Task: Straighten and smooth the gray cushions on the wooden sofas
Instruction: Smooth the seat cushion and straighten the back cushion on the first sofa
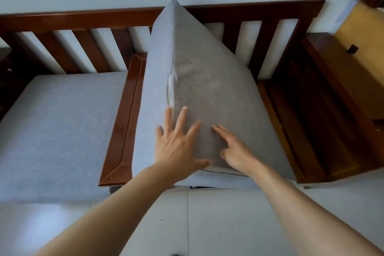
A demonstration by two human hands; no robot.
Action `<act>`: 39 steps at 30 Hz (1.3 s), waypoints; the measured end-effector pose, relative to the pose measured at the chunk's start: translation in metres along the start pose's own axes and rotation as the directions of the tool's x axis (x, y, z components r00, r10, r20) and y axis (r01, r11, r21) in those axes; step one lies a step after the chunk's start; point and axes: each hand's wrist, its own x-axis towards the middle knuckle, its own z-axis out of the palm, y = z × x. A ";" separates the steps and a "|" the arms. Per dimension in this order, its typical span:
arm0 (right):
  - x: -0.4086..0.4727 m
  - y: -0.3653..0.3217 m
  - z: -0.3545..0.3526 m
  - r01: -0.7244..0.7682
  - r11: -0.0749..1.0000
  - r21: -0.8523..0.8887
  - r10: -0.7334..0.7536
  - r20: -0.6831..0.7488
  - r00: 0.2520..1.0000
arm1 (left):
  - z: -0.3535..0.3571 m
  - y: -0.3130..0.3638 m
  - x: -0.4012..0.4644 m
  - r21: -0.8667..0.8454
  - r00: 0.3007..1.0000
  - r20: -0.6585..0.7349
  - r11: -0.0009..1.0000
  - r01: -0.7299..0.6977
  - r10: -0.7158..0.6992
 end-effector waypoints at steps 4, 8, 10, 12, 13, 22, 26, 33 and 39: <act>-0.018 0.053 -0.005 -0.049 0.980 -0.195 0.072 0.113 0.991 | 0.017 0.029 0.007 0.461 0.982 0.186 0.881 -0.109 0.024; -0.021 0.102 0.009 -0.085 0.907 -0.411 0.103 0.022 0.994 | 0.049 0.063 0.017 0.577 0.967 0.255 0.801 -0.161 0.011; -0.015 0.121 0.016 -0.100 0.887 -0.451 0.065 -0.092 0.994 | 0.064 0.074 0.023 0.580 0.963 0.269 0.796 -0.172 0.013; -0.007 0.137 0.022 -0.105 0.886 -0.451 0.029 -0.173 0.985 | 0.076 0.079 0.029 0.585 0.963 0.267 0.791 -0.178 0.020; -0.003 0.144 0.023 -0.105 0.886 -0.451 0.019 -0.192 0.981 | 0.082 0.080 0.030 0.590 0.966 0.257 0.789 -0.171 0.017; 0.033 0.159 0.009 -0.083 0.883 -0.462 -0.001 -0.179 0.984 | 0.106 0.093 0.066 0.557 0.972 0.235 0.822 -0.116 -0.022; 0.023 0.157 0.011 -0.131 0.869 -0.476 0.044 -0.188 0.981 | 0.108 0.097 0.063 0.560 0.967 0.253 0.818 -0.131 -0.019; 0.020 0.157 -0.002 -0.144 0.869 -0.474 0.105 -0.107 0.989 | 0.100 0.098 0.057 0.532 0.972 0.235 0.836 -0.135 0.007; 0.008 0.150 -0.018 -0.087 0.946 -0.311 0.101 0.029 0.994 | 0.086 0.097 0.065 0.373 0.973 0.233 0.924 -0.087 -0.002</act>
